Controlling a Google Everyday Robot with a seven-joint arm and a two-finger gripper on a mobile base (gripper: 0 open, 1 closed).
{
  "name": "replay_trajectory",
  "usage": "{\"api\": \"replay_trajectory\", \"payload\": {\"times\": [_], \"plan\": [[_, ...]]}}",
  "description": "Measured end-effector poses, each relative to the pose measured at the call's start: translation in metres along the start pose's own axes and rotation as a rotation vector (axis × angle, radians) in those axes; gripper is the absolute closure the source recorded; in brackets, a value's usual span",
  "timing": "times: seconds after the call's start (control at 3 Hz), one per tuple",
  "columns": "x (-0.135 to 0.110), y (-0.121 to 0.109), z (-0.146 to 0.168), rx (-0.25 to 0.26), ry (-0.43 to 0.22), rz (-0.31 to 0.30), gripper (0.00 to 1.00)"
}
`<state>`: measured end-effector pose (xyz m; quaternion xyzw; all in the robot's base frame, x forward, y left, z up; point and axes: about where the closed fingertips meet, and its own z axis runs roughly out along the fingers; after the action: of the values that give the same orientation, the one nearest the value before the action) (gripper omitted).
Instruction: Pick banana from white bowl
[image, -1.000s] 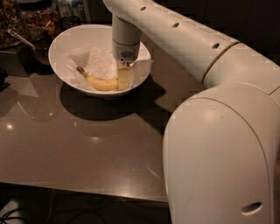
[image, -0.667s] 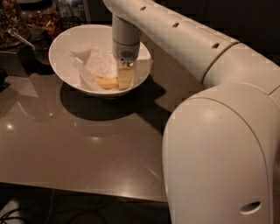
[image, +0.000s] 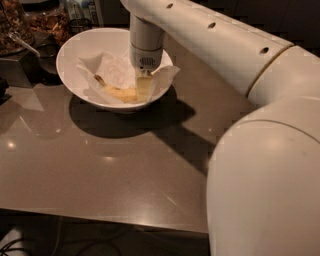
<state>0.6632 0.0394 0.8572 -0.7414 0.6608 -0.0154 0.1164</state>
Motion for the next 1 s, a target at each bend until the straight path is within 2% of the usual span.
{"api": "replay_trajectory", "payload": {"times": [0.33, 1.0], "plan": [[-0.002, 0.015, -0.028, 0.067, -0.006, 0.001, 1.00], [-0.006, 0.038, -0.077, 0.150, -0.045, -0.040, 1.00]]}}
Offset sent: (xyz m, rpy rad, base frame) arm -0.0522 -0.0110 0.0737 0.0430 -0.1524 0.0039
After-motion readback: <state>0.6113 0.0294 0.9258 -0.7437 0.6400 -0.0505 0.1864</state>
